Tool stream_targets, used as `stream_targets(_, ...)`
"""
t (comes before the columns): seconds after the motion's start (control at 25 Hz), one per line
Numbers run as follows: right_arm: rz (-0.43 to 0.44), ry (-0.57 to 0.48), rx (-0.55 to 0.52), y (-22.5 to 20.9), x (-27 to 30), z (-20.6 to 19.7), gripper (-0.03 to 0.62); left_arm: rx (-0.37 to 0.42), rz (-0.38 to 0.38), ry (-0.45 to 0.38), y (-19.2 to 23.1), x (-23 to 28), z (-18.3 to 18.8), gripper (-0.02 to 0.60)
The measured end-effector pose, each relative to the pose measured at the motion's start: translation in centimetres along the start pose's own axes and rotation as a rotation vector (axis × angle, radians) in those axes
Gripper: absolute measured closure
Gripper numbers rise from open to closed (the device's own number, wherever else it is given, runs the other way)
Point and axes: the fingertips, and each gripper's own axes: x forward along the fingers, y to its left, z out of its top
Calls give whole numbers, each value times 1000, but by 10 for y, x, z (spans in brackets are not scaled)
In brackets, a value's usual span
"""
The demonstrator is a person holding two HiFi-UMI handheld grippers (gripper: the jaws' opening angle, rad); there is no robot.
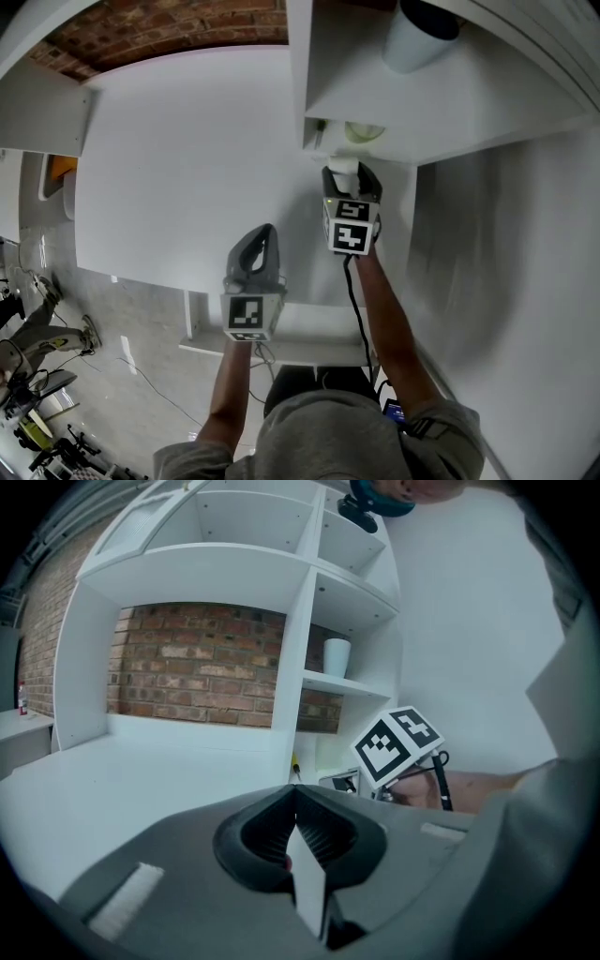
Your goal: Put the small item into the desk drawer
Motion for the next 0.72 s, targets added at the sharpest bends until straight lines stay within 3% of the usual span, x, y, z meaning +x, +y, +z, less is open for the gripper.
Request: stream_targets(0.72,49,-101,-48,42,-100,33,313,18,33,-62,-4,-67,33,569)
